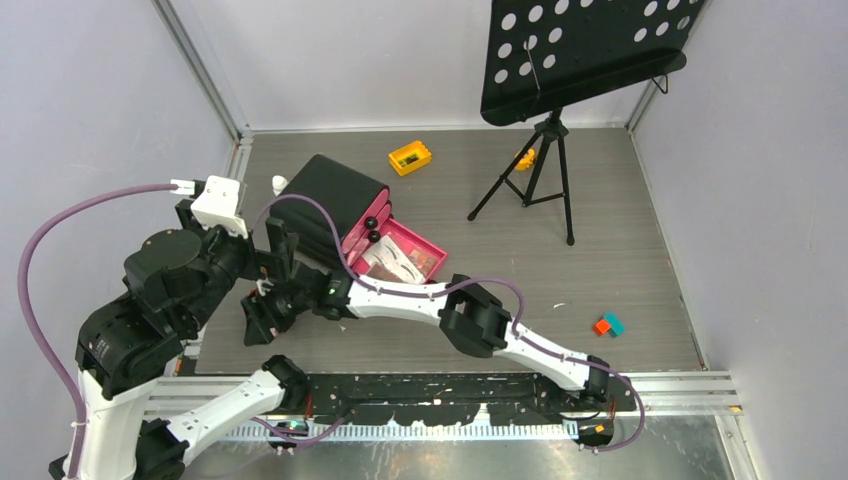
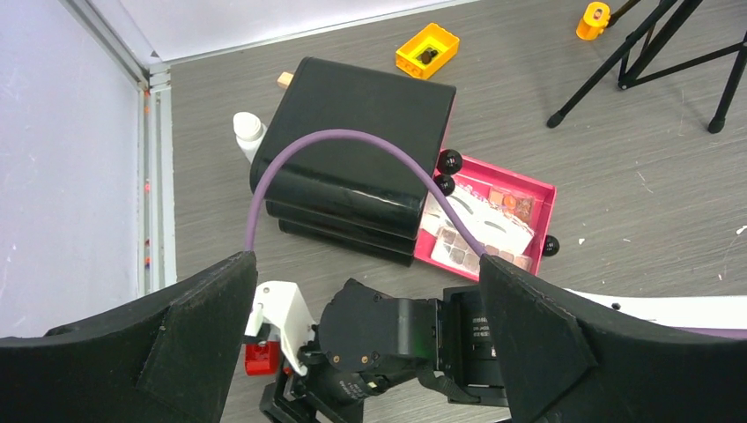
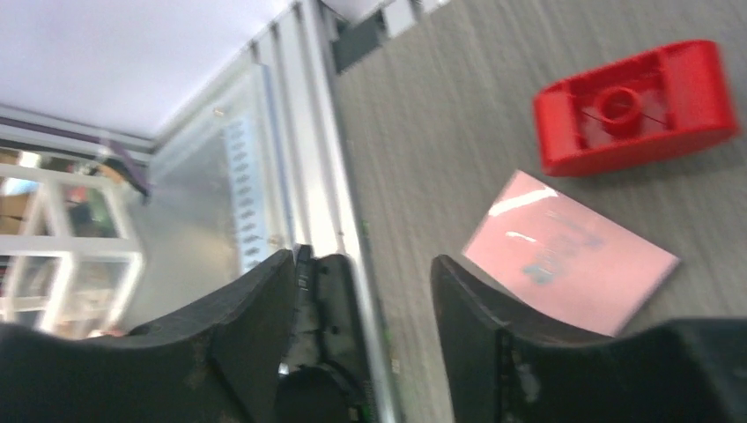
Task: Organize the makeup
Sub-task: Pick up the makeup tool from the center of the board.
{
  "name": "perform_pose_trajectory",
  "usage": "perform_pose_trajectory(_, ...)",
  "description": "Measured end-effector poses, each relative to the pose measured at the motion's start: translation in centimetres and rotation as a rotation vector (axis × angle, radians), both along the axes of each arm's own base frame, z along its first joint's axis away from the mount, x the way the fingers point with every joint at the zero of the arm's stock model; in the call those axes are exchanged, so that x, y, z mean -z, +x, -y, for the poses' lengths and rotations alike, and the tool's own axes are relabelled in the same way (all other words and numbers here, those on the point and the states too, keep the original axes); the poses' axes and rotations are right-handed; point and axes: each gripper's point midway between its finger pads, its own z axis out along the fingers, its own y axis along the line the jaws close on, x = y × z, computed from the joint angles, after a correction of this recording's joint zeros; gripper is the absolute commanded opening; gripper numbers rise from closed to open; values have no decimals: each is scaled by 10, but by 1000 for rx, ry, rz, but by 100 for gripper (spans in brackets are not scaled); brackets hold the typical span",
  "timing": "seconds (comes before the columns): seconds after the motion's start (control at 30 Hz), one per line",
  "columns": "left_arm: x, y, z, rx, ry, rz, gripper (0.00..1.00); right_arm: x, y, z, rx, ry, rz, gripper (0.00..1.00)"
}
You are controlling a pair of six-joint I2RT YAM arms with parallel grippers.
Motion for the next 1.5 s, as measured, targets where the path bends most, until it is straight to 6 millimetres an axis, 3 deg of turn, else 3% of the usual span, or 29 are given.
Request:
perform_pose_trajectory(0.1,0,0,0,0,-4,-1,100,-15,-7,-9,-27,51,-40,39)
perform_pose_trajectory(0.27,1,0,1,0,-11,-4,100,-29,-16,-24,-55,131,-122,32)
perform_pose_trajectory(0.6,6,0,1,0,-7,-13,100,10,-16,-35,9,113,-354,12)
perform_pose_trajectory(0.8,11,0,1,0,0,-22,100,17,-8,-40,58,123,-464,2)
perform_pose_trajectory(1.2,18,0,2,0,11,-35,100,44,29,-35,213,54,-461,0)
perform_pose_trajectory(1.37,21,1,2,0,17,-42,100,61,36,-28,257,-16,-409,0)
perform_pose_trajectory(1.5,22,2,3,0,18,-43,100,63,40,-25,277,-45,-382,0)
